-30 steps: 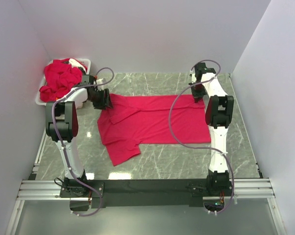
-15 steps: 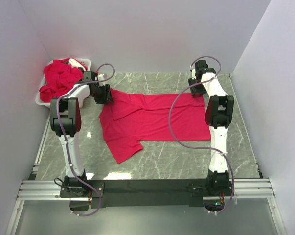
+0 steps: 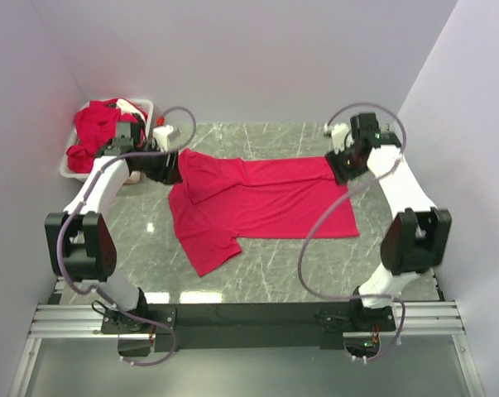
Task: Fold and stack the t-shirts
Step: Fold the tshirt
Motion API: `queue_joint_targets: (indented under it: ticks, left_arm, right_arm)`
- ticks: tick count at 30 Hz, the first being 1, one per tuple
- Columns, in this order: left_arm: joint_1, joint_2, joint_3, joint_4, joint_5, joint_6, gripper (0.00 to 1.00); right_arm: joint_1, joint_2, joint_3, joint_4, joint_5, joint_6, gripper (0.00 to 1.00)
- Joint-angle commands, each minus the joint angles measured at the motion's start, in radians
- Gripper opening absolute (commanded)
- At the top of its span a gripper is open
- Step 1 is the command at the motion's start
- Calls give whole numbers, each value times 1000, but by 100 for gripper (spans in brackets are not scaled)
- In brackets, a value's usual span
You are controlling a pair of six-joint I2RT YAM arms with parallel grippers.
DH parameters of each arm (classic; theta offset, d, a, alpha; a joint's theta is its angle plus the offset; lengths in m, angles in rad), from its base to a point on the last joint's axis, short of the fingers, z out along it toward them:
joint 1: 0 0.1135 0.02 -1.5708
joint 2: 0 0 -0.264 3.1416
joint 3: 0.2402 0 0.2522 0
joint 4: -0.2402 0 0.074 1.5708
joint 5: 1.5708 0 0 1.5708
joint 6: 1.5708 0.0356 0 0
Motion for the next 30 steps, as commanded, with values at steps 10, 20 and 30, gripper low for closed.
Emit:
queue_joint_targets:
  ticks: [10,20,30]
  left_arm:
    - [2,-161,-300,-129,106,508,58]
    - [-10,-245,-466,-144,84,870,59]
    - [-124,-221,-515,-48,48,961,55]
  right_arm:
    - [47,-262,-648,211,97,-314,49]
    - [71,-221,-708,297,165,-355,49]
    - [71,-172,-774,376,228,-355,16]
